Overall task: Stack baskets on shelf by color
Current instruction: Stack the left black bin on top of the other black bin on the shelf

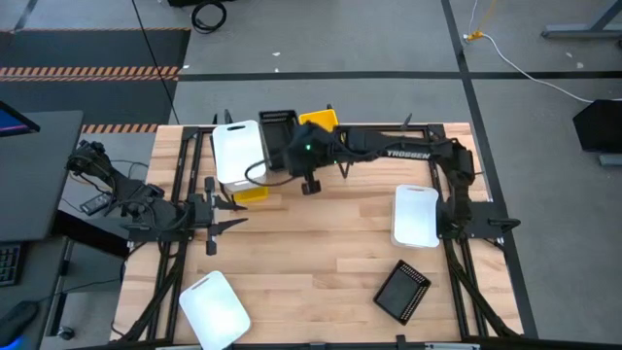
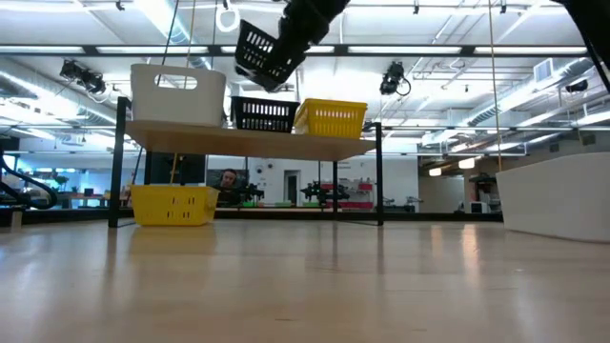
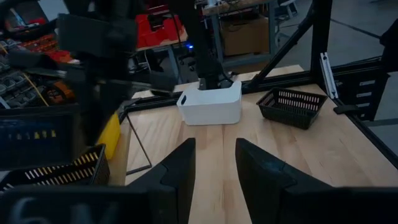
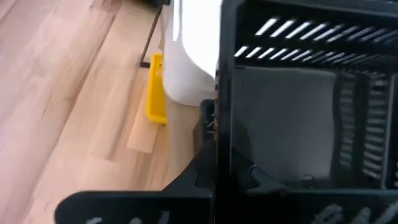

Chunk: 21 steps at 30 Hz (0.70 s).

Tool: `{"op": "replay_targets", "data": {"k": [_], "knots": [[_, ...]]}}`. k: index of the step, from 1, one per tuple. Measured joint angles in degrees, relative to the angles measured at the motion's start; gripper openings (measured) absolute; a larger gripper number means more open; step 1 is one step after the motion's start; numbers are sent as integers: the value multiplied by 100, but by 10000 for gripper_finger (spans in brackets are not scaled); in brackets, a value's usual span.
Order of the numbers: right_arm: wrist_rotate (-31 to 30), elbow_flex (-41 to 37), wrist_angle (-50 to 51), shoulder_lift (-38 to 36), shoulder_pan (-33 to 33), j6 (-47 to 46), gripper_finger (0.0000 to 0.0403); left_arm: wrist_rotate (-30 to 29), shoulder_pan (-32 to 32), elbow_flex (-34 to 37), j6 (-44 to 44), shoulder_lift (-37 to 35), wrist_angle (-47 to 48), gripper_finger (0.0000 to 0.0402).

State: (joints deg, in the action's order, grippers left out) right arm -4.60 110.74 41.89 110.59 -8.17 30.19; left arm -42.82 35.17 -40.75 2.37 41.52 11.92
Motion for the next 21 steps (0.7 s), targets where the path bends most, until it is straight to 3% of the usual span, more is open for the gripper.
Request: {"op": "replay_targets", "data": {"k": [4, 12, 21], "knots": [[578, 0, 15, 0, -288, 364, 7, 1, 1, 0, -2, 0, 0, 121], [1168, 0, 33, 0, -600, 383, 7, -1, 1, 0, 91, 0, 23, 121], [1233, -2, 32, 0, -628, 272, 7, -1, -1, 0, 89, 0, 24, 121]]}}
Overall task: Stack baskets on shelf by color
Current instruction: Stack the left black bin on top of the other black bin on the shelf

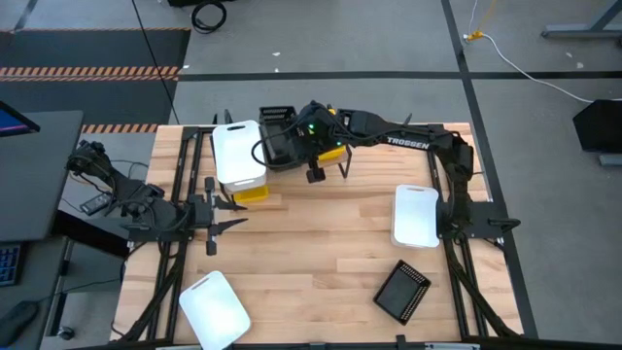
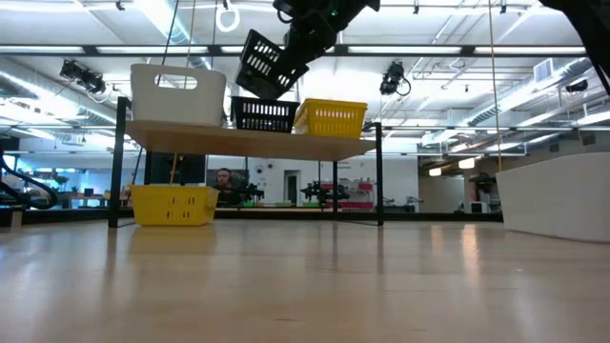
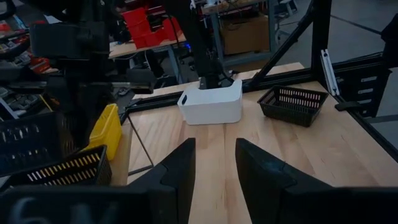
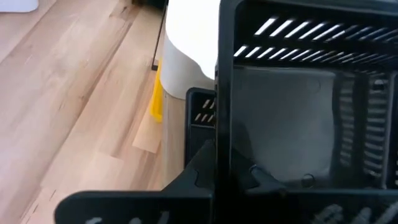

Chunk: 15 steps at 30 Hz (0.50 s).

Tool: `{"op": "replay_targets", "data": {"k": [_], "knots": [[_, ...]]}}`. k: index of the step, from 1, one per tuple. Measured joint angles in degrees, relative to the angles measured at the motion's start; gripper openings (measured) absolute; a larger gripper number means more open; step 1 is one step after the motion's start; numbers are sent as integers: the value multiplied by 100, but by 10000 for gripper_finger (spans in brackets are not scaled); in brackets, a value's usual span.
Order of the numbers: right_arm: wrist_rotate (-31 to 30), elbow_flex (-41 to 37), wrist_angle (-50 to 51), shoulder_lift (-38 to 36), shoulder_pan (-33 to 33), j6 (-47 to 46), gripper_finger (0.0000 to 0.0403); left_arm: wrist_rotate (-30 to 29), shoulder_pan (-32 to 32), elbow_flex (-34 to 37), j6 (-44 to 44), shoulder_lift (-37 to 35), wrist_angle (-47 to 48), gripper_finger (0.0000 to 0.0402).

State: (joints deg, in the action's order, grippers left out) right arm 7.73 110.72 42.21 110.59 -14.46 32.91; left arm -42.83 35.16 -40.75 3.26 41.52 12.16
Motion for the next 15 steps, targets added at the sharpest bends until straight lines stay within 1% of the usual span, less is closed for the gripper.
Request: {"op": "replay_targets", "data": {"k": [15], "knots": [[2, -2, 22, 0, 0, -354, 7, 0, 2, 0, -7, 0, 0, 121]]}}
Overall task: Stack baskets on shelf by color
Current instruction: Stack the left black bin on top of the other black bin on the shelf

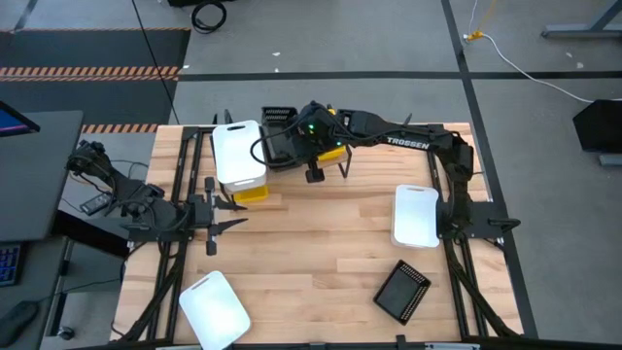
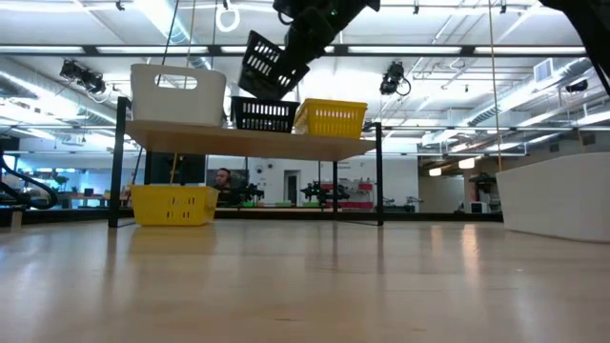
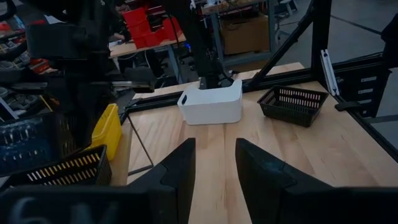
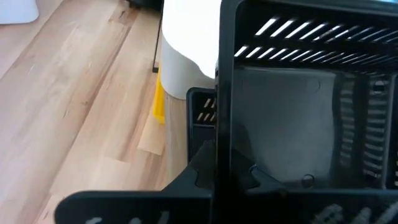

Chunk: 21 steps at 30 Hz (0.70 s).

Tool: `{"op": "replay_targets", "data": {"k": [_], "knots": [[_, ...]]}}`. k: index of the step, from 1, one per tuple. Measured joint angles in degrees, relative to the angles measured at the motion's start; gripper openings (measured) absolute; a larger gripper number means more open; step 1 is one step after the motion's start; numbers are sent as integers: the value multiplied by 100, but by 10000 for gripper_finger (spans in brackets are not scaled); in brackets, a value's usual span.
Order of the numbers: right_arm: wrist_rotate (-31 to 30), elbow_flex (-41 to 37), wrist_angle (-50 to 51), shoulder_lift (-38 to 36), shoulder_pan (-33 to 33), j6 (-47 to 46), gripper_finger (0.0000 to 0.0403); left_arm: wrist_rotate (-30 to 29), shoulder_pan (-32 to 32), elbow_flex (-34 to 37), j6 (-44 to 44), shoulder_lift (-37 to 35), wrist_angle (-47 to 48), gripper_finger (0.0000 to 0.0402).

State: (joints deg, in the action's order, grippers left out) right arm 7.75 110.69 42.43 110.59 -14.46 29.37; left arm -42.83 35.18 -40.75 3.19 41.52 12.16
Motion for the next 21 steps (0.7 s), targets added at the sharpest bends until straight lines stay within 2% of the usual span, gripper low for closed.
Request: {"op": "replay_targets", "data": {"k": [15, 21], "knots": [[-44, -385, -372, -2, 0, -75, 8, 0, -1, 0, -4, 0, 0, 121], [-57, -387, -337, -2, 0, -134, 26, 1, 0, 0, -4, 0, 0, 121]]}}
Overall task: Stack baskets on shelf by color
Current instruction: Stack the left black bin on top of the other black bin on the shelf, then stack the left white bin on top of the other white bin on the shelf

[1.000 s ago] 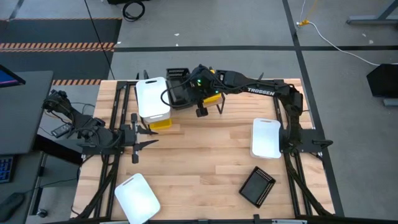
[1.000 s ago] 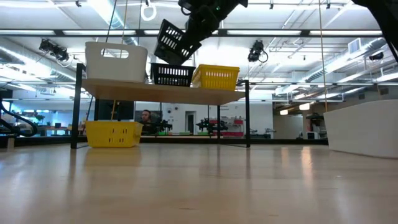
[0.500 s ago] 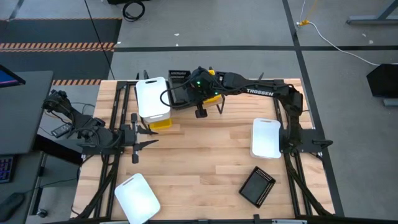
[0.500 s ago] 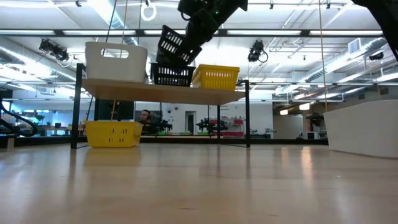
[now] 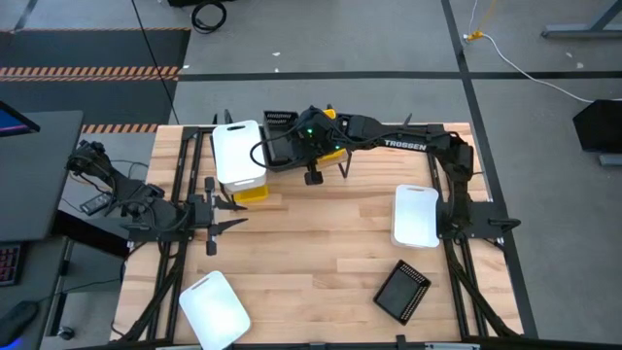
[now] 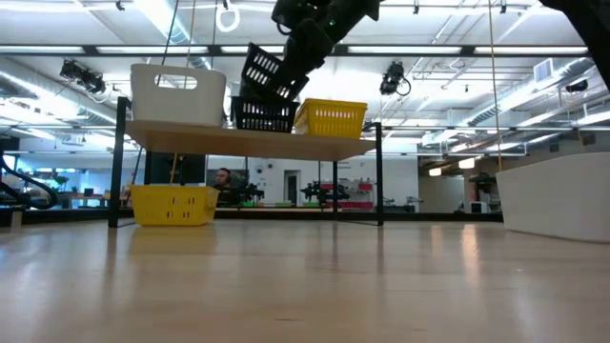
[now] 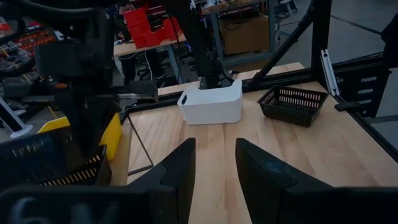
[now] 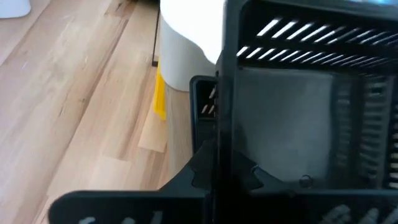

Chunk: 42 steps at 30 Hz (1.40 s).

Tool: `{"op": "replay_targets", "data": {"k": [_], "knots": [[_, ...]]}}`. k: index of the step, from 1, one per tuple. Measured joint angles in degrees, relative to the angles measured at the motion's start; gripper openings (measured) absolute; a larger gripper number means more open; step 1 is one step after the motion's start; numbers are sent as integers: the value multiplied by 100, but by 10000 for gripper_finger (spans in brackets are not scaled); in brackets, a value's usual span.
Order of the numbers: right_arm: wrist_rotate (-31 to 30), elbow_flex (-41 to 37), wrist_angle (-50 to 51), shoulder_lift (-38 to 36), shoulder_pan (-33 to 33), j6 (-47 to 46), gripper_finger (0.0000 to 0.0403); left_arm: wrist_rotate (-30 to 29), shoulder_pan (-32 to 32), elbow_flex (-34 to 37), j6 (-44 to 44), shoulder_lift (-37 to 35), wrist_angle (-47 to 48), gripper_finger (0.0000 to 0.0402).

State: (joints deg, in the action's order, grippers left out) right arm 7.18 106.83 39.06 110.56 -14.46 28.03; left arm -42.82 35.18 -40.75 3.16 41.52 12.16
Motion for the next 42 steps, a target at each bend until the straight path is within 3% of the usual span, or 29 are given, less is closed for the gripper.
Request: {"op": "replay_targets", "data": {"k": [12, 27, 32, 42], "knots": [[-13, 0, -1, 0, 0, -87, 75, -1, -2, 0, 0, 0, 0, 121], [-158, 4, 4, -13, 167, -146, 78, -1, 0, 0, 0, 0, 8, 121], [-338, 10, 67, -118, 416, -627, 78, -1, -2, 0, 0, 0, 13, 121], [-590, 13, 1761, -149, 952, -1691, 78, -1, 0, 0, 0, 0, 13, 121]]}}
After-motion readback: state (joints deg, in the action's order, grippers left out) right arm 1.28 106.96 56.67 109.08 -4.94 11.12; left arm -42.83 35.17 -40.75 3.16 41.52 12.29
